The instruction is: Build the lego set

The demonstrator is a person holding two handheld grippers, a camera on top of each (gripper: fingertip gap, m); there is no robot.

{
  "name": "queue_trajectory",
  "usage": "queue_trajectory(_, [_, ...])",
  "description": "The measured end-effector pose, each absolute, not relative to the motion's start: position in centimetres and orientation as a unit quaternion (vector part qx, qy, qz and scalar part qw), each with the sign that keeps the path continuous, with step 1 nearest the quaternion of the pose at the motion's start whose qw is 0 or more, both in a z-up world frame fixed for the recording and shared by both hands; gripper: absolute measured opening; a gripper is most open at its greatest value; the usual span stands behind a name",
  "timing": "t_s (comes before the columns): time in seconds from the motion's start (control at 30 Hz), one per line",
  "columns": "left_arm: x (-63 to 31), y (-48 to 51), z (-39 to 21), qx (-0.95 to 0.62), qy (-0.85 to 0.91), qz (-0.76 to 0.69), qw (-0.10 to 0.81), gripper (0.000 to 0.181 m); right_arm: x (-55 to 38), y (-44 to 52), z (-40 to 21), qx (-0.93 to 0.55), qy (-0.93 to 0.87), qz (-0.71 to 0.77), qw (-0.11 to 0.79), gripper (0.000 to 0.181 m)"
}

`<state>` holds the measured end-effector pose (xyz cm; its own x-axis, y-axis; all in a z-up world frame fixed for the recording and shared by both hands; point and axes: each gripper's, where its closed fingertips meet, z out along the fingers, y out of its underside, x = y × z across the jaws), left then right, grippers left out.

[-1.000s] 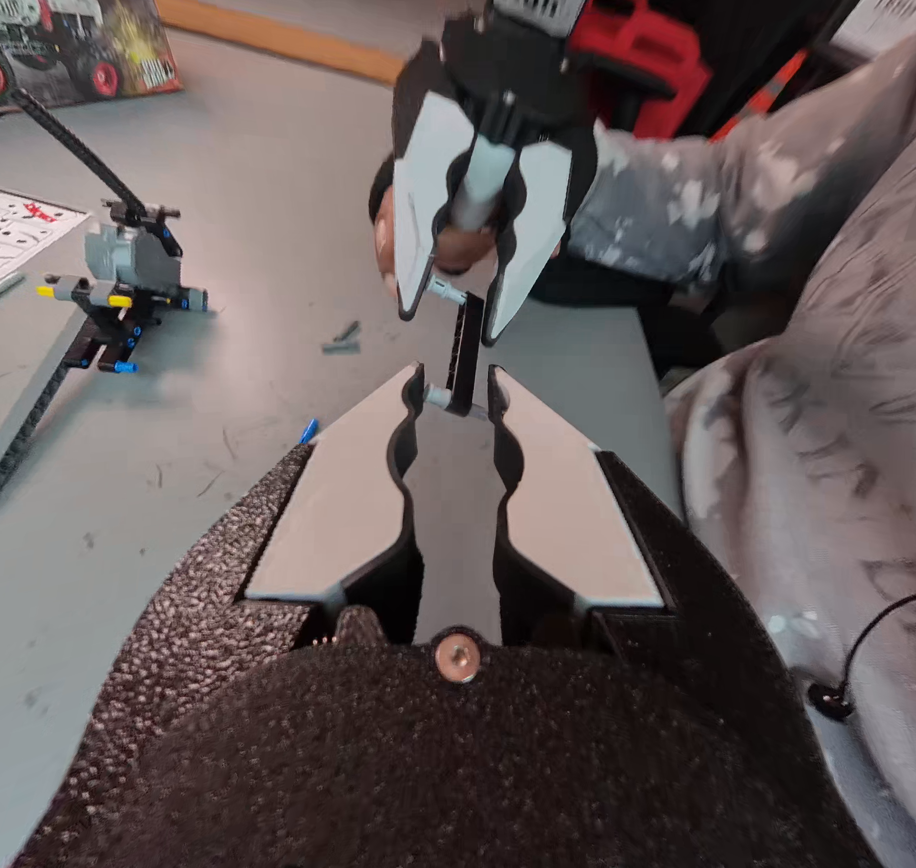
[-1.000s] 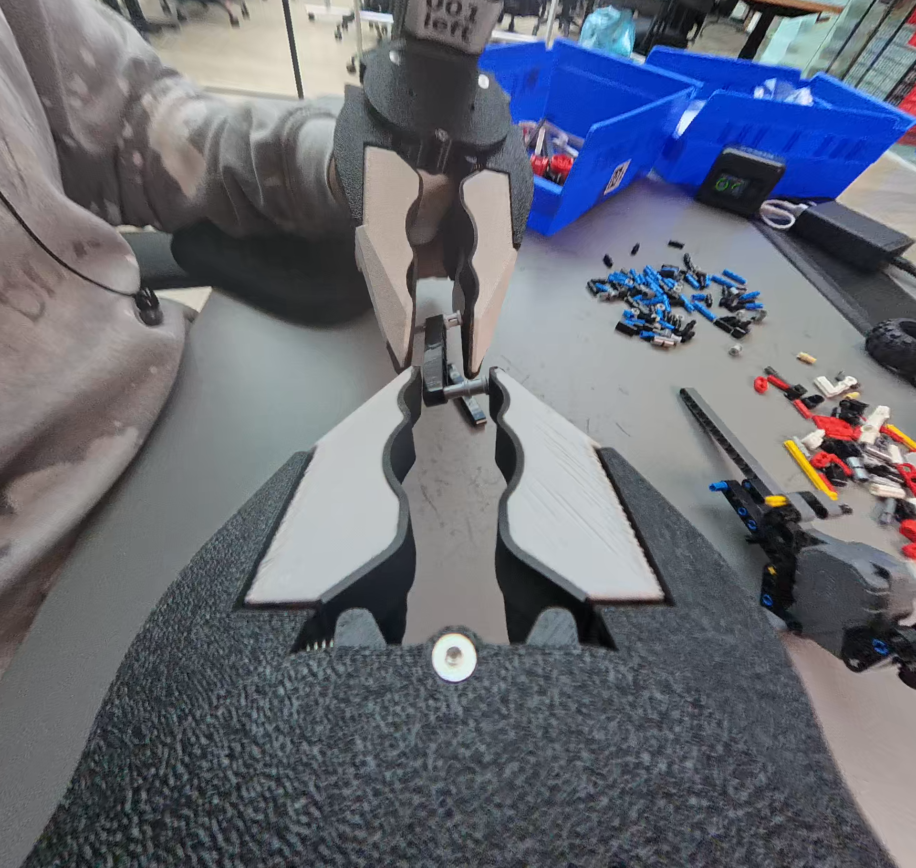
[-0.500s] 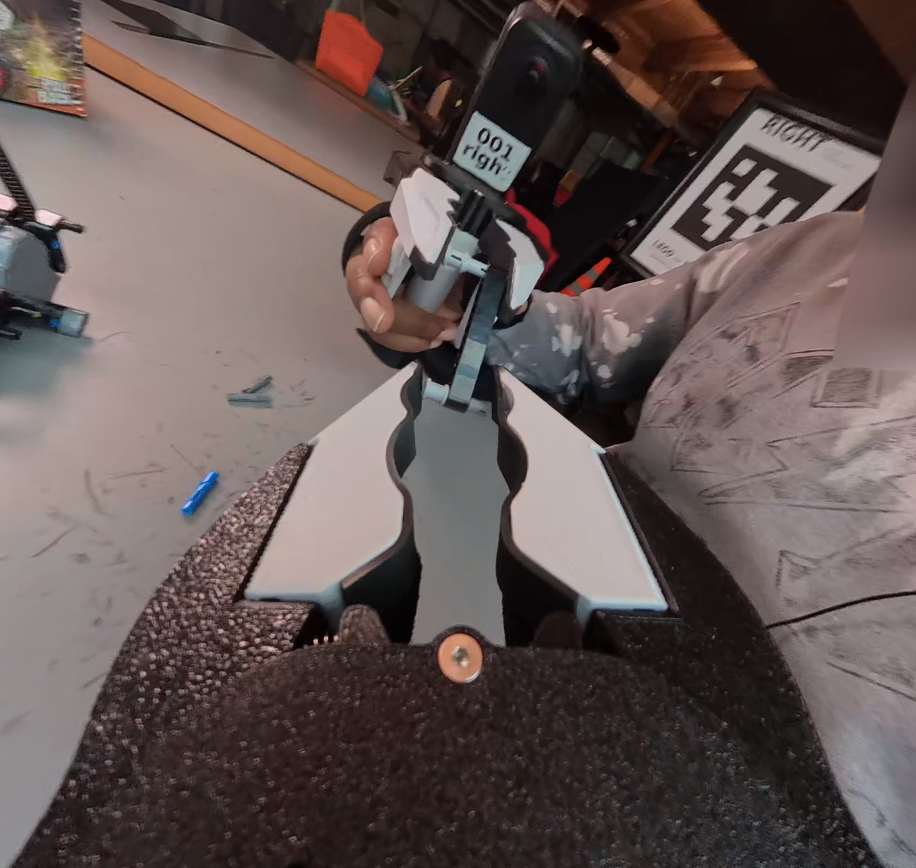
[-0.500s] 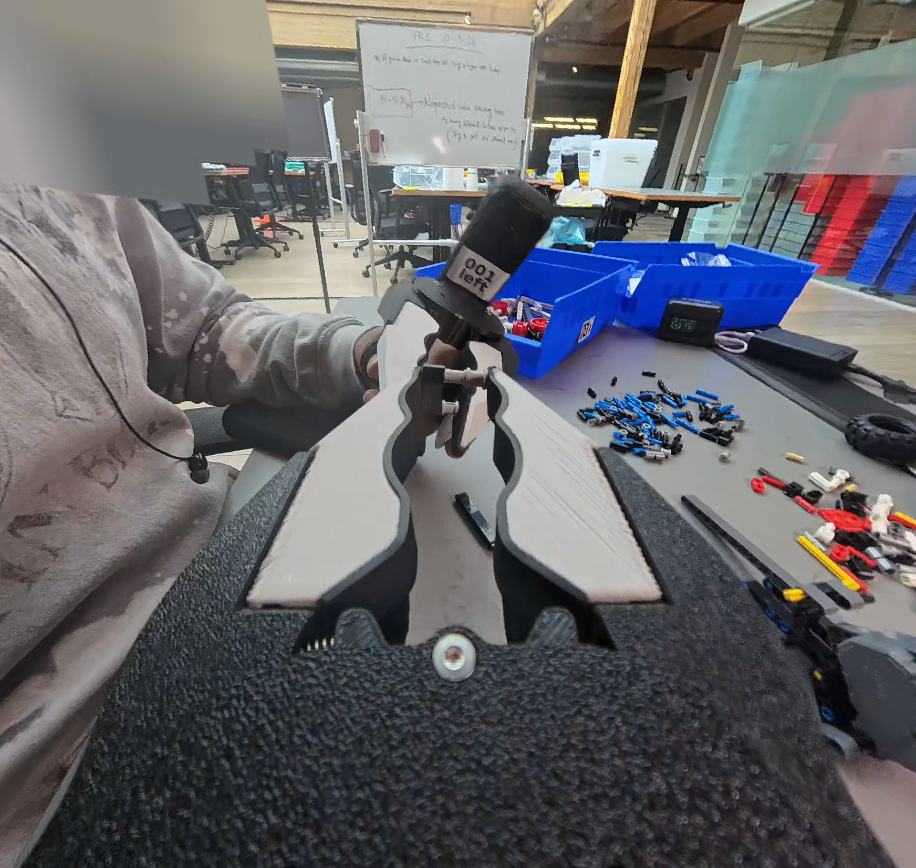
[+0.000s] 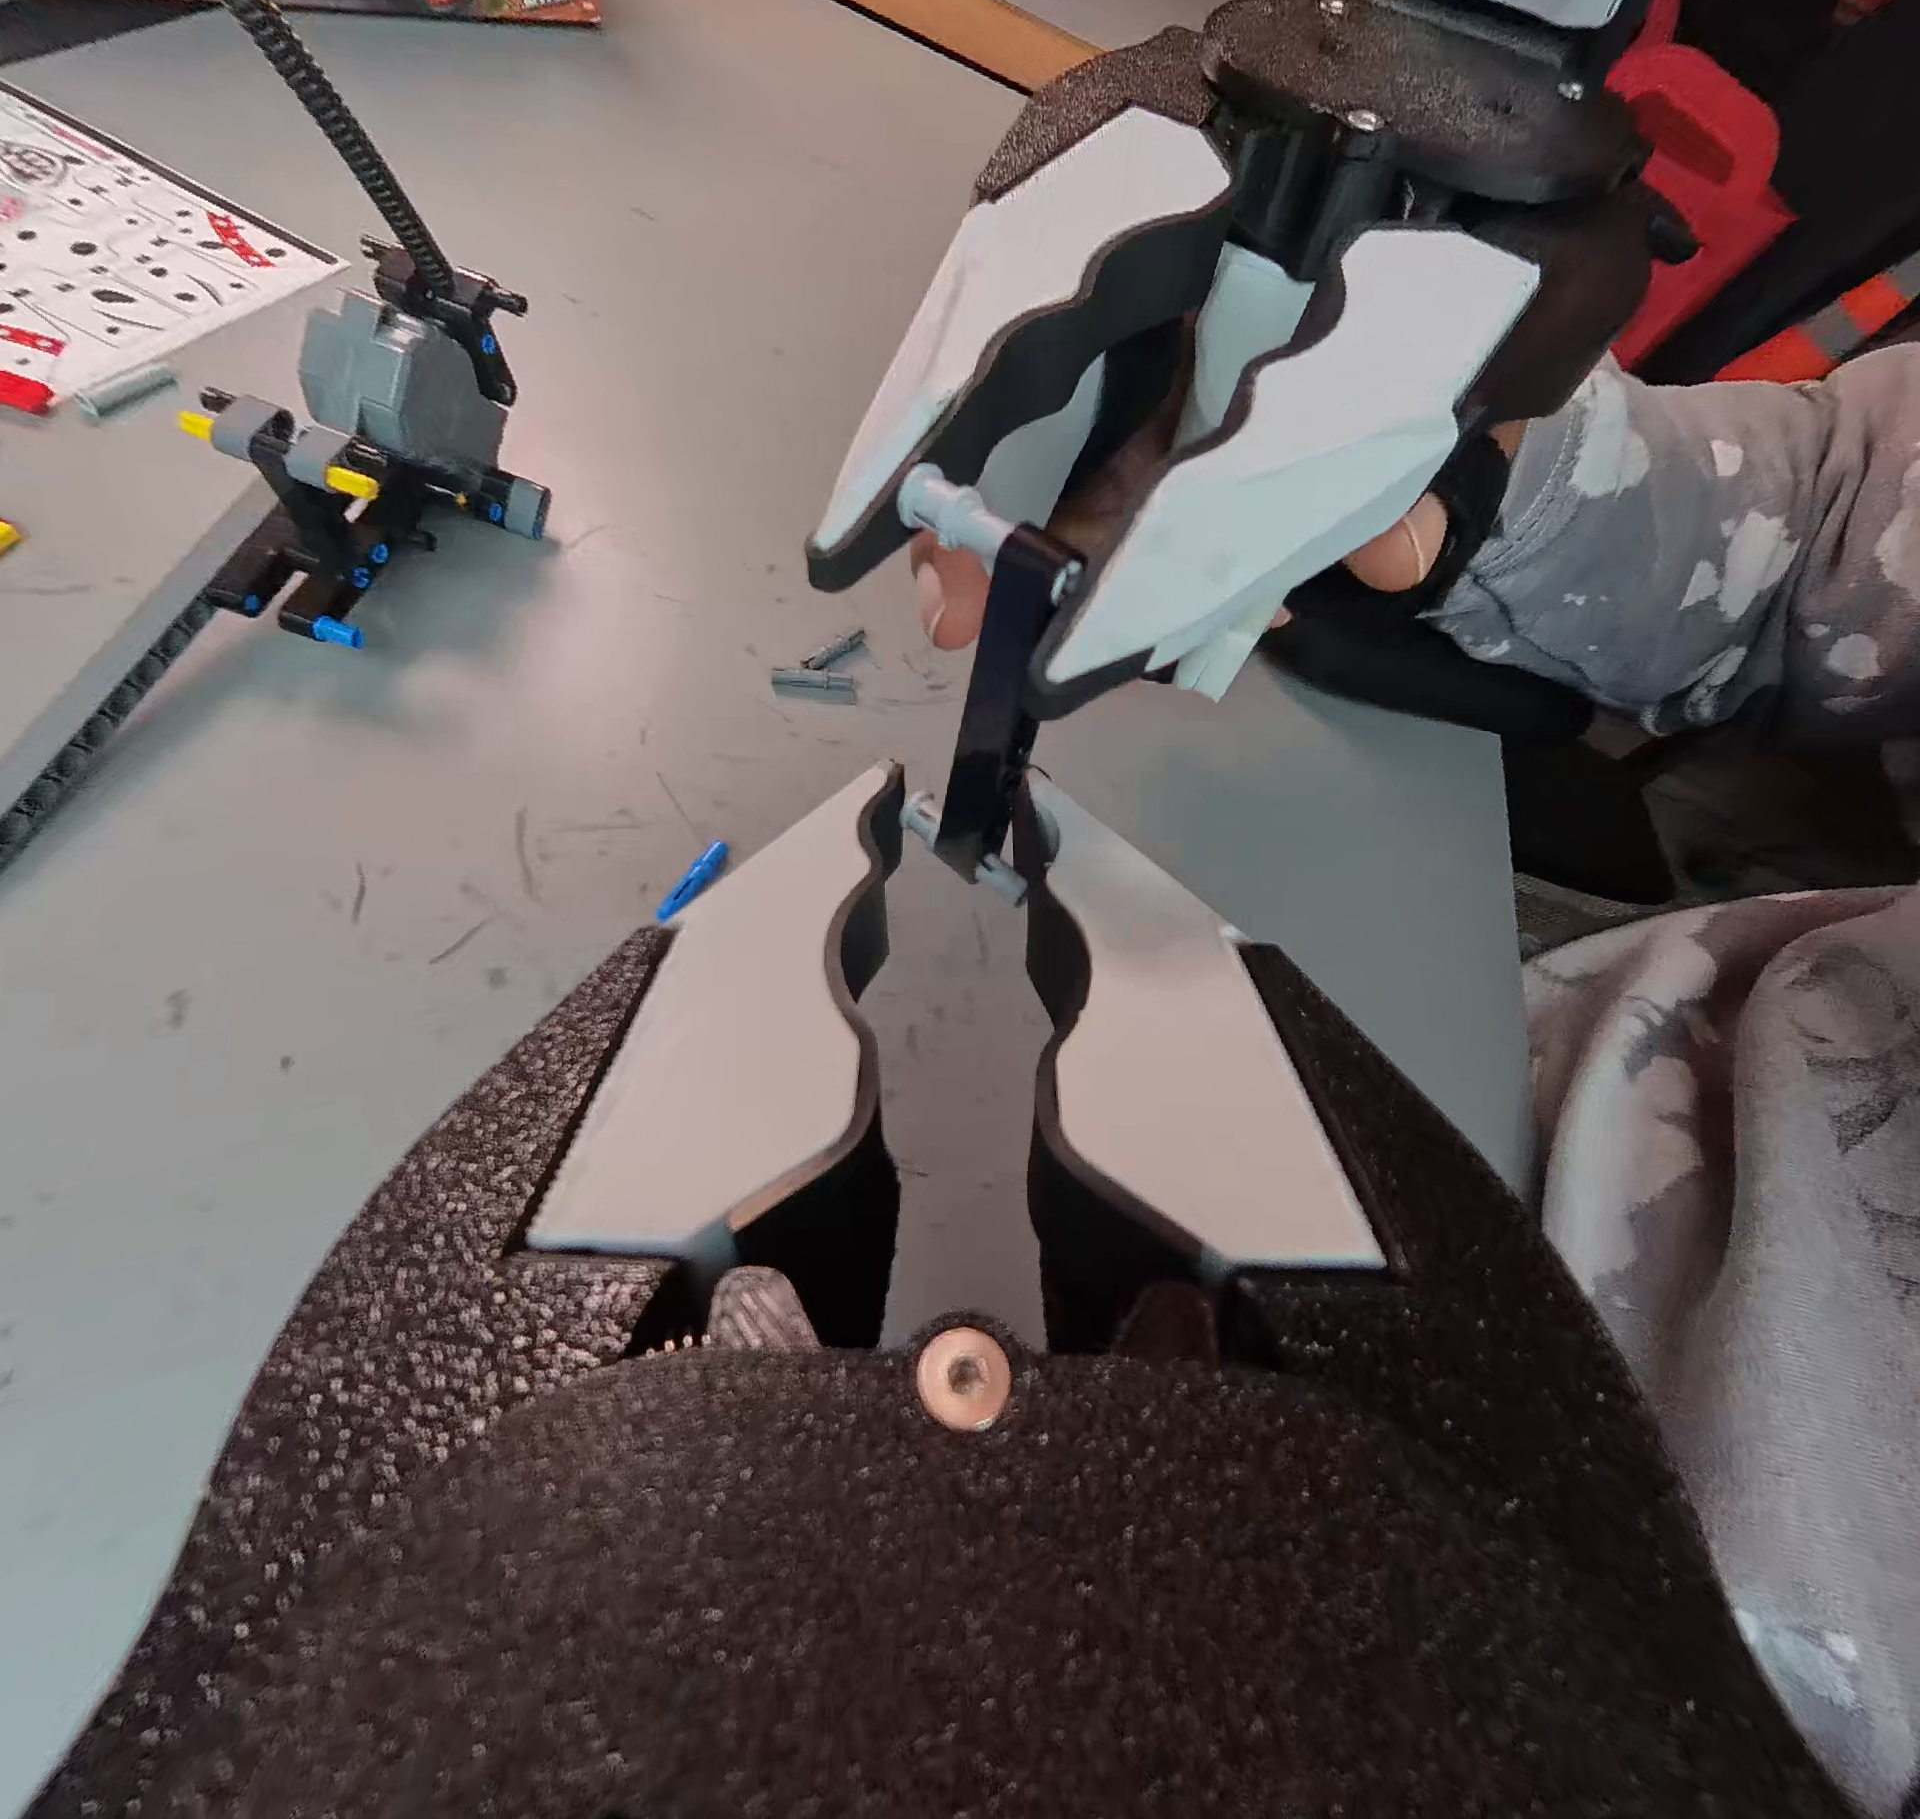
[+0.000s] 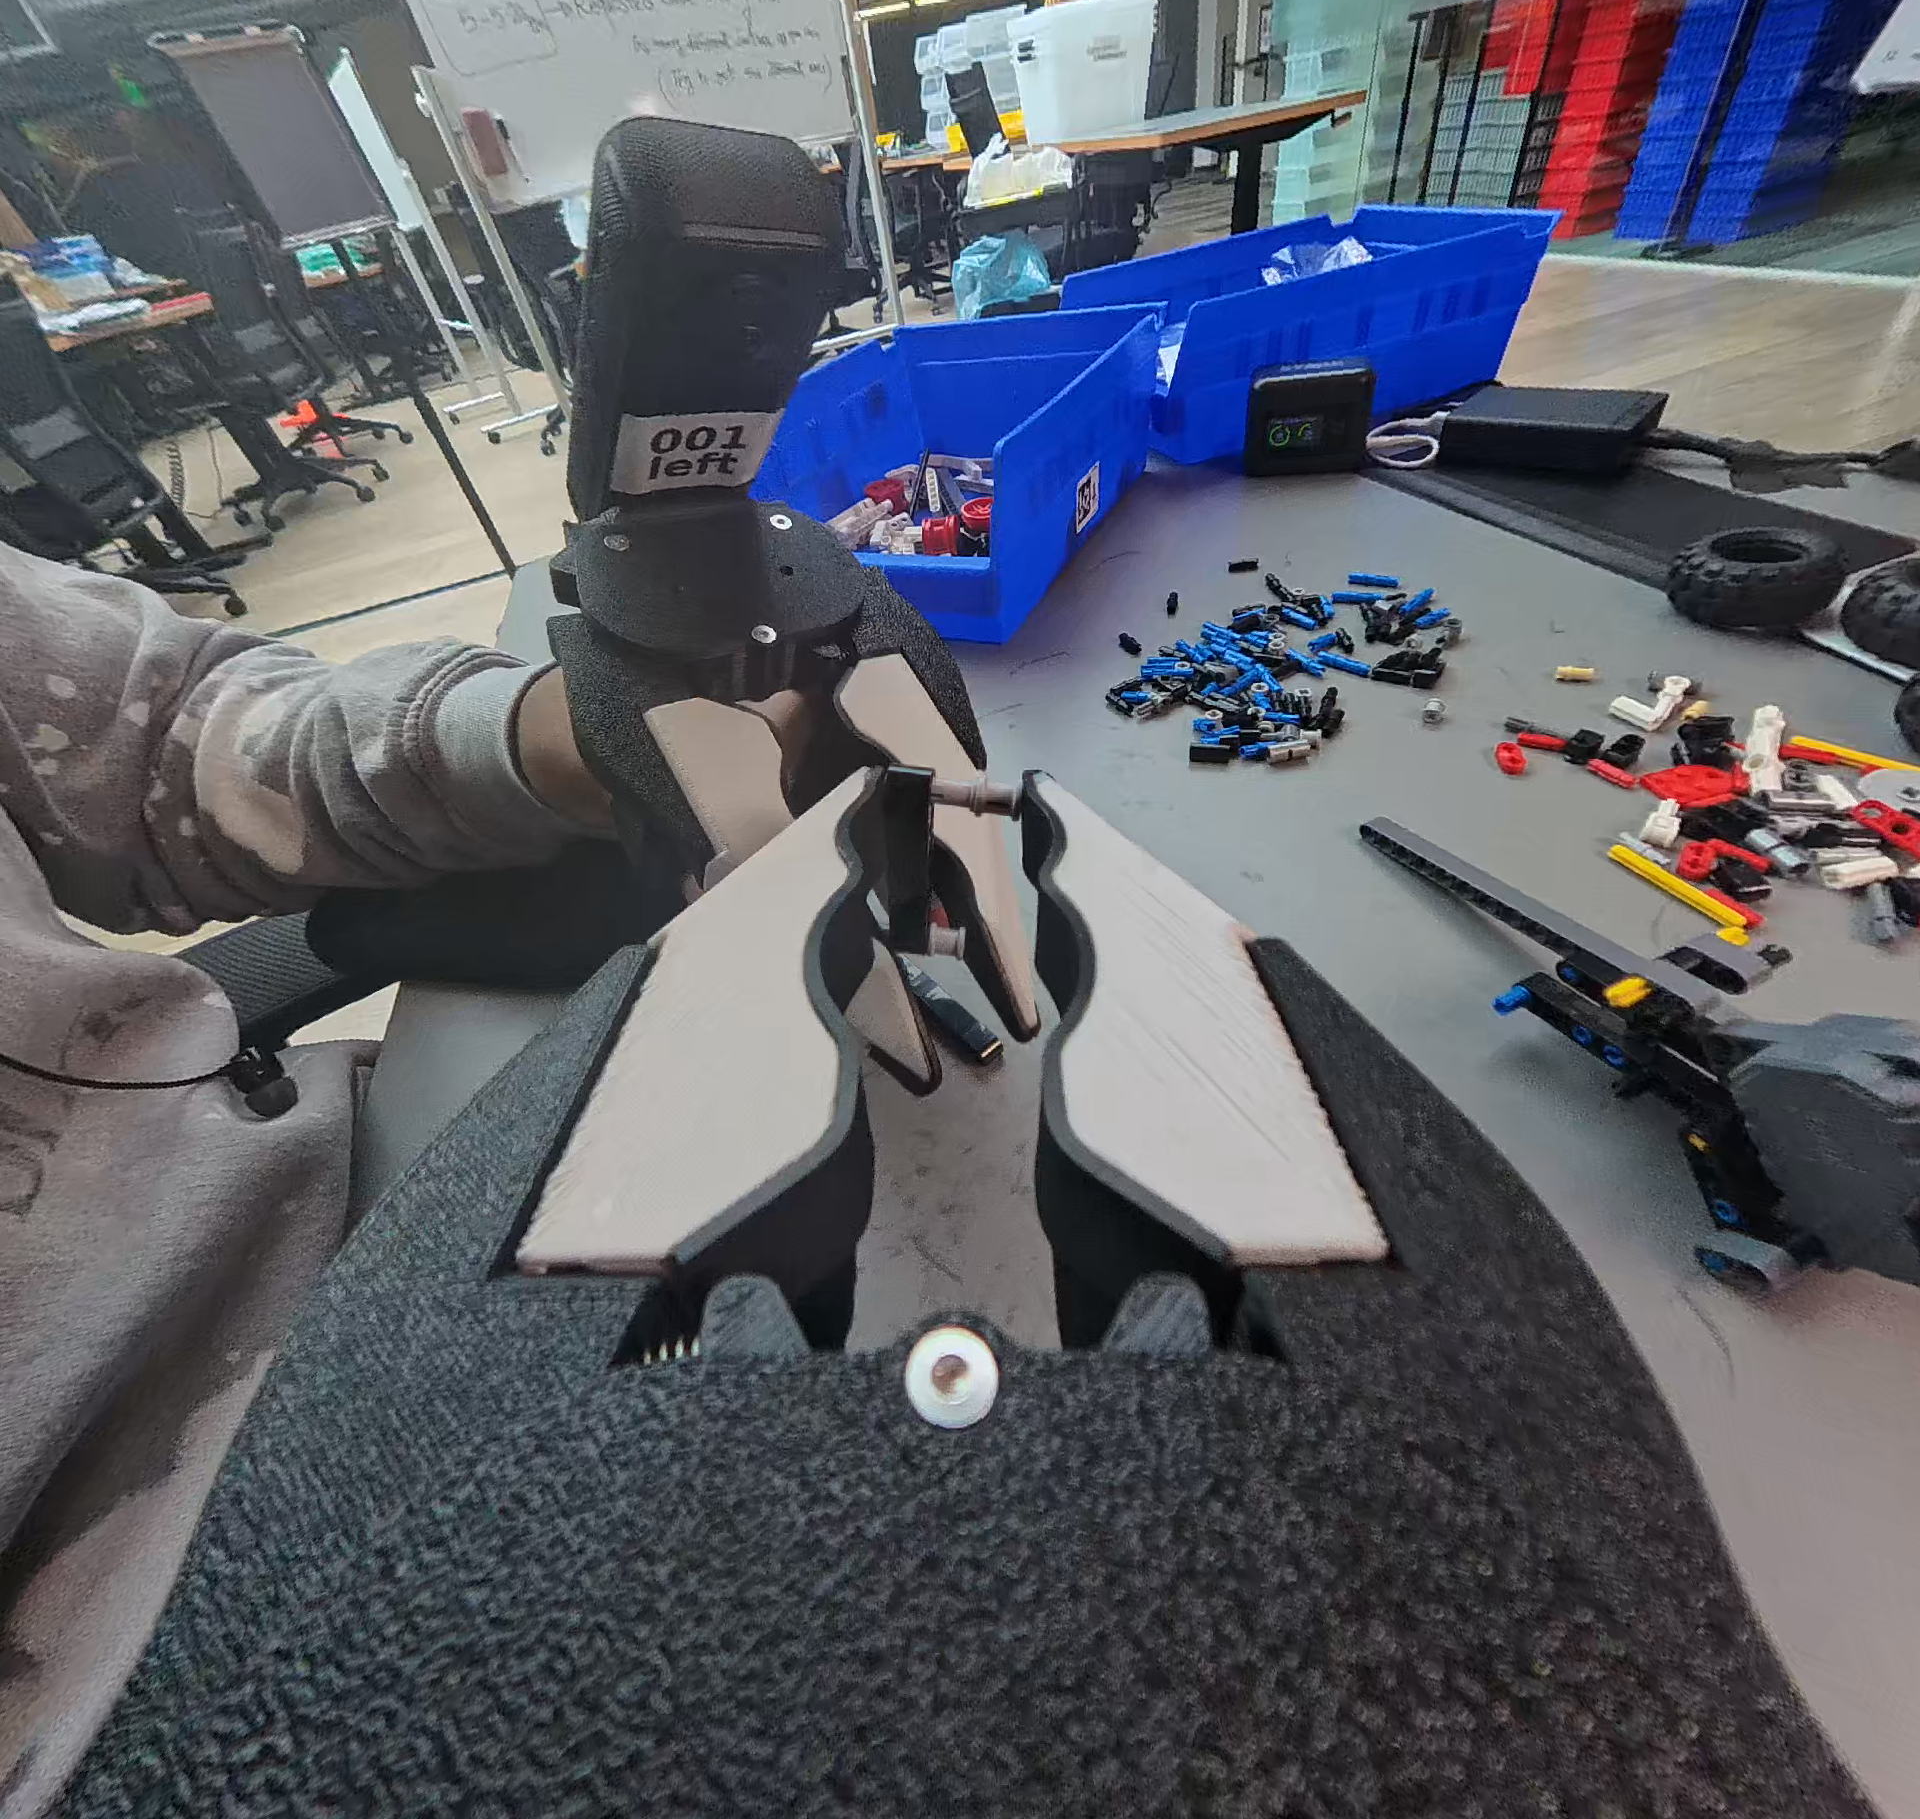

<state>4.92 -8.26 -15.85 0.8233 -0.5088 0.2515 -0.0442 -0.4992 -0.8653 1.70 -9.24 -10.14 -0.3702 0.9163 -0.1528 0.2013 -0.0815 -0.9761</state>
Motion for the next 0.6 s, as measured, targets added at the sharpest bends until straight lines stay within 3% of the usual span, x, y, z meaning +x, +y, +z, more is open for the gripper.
queue_trajectory(0.03, [5.3, -8.3, -15.9, -0.829, 0.166, -0.258, 0.467, 0.019, 1.6, -9.4, -10.2, -0.46, -0.602, 0.567, 0.323, 0.026])
queue_trajectory(0.2, [5.6, -8.5, -16.0, -0.828, 0.156, -0.281, 0.46, 0.022, 1.2, -10.4, -10.3, -0.43, -0.613, 0.544, 0.378, 0.026])
queue_trajectory(0.33, [3.7, -8.4, -15.1, -0.822, 0.137, -0.255, 0.49, 0.03, 1.0, -9.7, -10.4, -0.45, -0.607, 0.542, 0.368, 0.025])
queue_trajectory(0.47, [3.7, -8.3, -14.2, -0.81, 0.16, -0.225, 0.517, 0.012, 0.7, -9.3, -10.2, -0.478, -0.581, 0.56, 0.346, 0.025])
queue_trajectory(0.6, [3.8, -8.1, -14.0, -0.811, 0.153, -0.209, 0.524, 0.009, 0.6, -9.1, -10.0, -0.484, -0.567, 0.566, 0.352, 0.025])
